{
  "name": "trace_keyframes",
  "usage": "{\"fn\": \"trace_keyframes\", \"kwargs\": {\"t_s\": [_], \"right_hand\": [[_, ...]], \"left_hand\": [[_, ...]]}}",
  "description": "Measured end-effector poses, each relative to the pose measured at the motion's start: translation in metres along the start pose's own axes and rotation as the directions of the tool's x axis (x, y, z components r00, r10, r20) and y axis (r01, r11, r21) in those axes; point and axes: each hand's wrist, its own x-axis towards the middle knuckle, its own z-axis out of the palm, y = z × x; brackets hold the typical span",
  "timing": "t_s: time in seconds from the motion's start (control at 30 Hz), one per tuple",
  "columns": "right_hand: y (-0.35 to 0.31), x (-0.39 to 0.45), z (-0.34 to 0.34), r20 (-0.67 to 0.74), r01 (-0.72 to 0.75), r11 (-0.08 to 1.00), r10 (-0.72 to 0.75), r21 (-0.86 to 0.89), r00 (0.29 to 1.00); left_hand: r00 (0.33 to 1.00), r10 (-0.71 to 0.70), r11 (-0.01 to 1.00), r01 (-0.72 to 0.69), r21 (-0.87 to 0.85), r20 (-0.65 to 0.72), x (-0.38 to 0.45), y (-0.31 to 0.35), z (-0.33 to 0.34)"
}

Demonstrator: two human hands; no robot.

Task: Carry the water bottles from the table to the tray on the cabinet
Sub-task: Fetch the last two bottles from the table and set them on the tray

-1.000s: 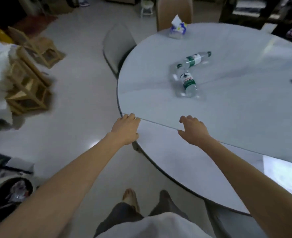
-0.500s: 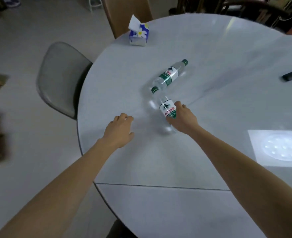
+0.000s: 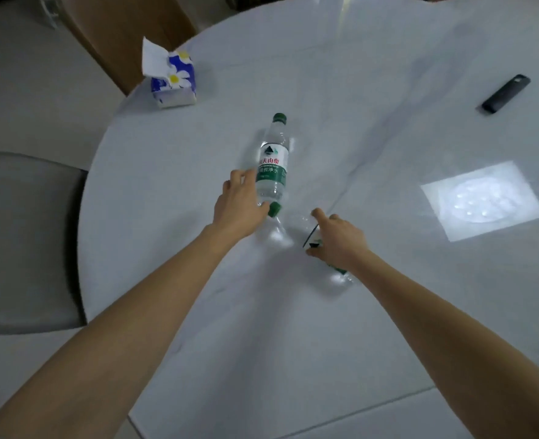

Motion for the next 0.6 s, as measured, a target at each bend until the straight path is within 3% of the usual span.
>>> {"fn": "trace_keyframes", "kwargs": {"t_s": [0.2, 0.4, 0.6], "right_hand": [[0.054, -0.003, -0.014, -0.056, -0.209, 0.972, 0.216, 0.105, 0.975], [0.071, 0.001, -0.014, -0.061, -0.275, 0.947, 0.288, 0.167, 0.956], [0.085, 0.008, -0.015, -0.123, -0.373, 0.897, 0.408, 0.236, 0.905]], "left_hand": [[0.998, -0.007, 0.999, 0.004, 0.047, 0.07, 0.082, 0.034, 0.019], [0.983, -0.176, 0.983, 0.178, -0.048, 0.047, 0.128, 0.073, 0.047], [0.987, -0.107, 0.992, 0.114, -0.061, 0.117, 0.125, 0.097, 0.065]]}}
